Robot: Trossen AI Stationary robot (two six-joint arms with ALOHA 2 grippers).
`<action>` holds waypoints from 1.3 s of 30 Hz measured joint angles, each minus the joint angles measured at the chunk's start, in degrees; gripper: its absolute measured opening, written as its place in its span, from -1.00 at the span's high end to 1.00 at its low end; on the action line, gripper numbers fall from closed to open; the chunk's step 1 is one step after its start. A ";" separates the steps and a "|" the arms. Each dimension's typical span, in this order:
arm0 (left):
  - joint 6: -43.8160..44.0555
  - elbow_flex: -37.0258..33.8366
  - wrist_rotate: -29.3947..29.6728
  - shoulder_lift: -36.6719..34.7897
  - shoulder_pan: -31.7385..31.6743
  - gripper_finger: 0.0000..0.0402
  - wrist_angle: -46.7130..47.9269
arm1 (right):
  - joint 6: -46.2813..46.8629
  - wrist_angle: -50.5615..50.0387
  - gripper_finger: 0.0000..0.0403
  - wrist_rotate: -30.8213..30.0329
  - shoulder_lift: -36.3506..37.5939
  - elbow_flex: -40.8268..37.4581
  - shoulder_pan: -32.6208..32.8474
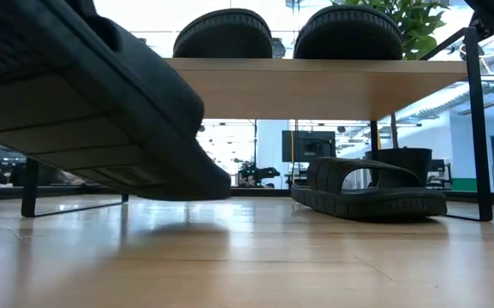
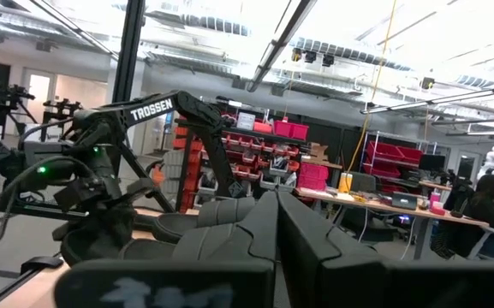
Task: Pick and place slides into the shelf
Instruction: Put the black slide under the shelf
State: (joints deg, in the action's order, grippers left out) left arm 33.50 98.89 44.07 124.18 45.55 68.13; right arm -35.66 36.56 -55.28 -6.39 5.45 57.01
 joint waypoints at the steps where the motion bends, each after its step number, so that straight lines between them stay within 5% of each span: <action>1: -0.16 0.00 0.19 0.00 -0.38 0.99 0.14 | -0.03 0.02 1.00 0.02 0.00 0.00 0.01; 10: 14.81 0.09 0.89 0.00 -7.00 1.00 9.06 | 0.09 0.02 1.00 0.06 0.00 0.00 -0.01; 21: 13.17 -3.24 -0.57 0.00 -9.05 1.00 7.50 | -0.15 0.03 1.00 0.08 0.00 0.00 -0.01; 39: 15.72 -11.37 6.16 -0.09 -12.35 0.99 1.96 | 0.33 0.02 1.00 0.12 0.00 0.00 -0.01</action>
State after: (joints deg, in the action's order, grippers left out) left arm 49.23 87.53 50.23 124.09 33.20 70.08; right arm -35.33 36.58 -55.16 -6.39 5.45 57.00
